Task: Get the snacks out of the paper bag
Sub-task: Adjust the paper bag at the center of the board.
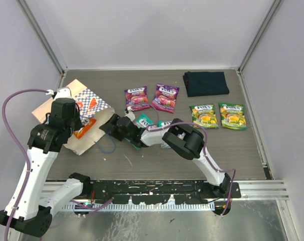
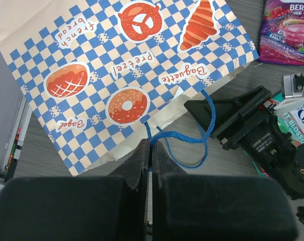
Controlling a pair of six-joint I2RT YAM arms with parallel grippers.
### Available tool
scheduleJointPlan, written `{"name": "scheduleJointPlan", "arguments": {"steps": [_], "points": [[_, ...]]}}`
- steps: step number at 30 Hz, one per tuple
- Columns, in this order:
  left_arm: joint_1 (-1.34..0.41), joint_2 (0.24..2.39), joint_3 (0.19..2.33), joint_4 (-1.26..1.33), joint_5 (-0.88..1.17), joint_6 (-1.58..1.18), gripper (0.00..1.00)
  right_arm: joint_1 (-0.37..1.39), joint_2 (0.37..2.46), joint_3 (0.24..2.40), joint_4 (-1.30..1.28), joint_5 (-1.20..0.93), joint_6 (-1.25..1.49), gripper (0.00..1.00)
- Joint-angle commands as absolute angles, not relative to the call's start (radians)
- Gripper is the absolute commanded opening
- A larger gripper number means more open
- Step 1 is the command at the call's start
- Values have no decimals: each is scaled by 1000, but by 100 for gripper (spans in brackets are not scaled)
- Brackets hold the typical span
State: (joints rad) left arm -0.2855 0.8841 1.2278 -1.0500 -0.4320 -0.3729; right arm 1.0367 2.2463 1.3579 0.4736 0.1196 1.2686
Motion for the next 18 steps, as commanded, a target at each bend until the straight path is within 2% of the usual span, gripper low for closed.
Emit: {"name": "scheduleJointPlan", "arguments": {"steps": [1,5,7,10,13,18], "points": [[-282,879,1271,-1023,-453,-358,0,1033,2340,1439,410,154,1373,77],[-281,880,1278,-1026,-455,-352,0,1034,2354,1478,387,199,1359,74],[-282,879,1272,-1019,-455,-351,0,1034,2362,1498,387,208,1350,67],[-282,888,1269,-1013,-454,-350,0,1032,2390,1541,381,208,1339,42],[-281,901,1282,-1020,-463,-350,0,1031,2422,1581,384,194,1320,4],[-282,872,1353,-1085,-429,-376,0,1053,2336,1500,424,177,1268,1]]}}
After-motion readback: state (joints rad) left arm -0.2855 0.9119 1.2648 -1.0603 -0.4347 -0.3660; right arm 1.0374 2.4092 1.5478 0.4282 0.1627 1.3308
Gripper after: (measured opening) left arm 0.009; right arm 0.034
